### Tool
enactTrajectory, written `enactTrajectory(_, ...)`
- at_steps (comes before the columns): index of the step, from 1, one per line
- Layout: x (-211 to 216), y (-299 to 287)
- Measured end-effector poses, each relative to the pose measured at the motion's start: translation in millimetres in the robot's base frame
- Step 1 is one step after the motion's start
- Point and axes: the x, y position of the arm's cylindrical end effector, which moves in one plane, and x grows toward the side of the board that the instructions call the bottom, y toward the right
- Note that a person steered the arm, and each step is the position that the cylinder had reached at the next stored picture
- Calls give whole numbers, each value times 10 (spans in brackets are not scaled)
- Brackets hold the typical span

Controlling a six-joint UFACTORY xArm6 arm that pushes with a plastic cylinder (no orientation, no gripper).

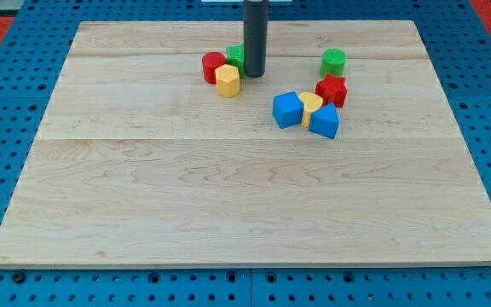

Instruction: Push the yellow heart with the arm

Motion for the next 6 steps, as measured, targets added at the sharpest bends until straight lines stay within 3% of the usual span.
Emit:
enactTrajectory(2, 496, 440)
enactTrajectory(3, 516, 884)
enactTrajectory(4, 510, 903)
enactTrajectory(6, 577, -55)
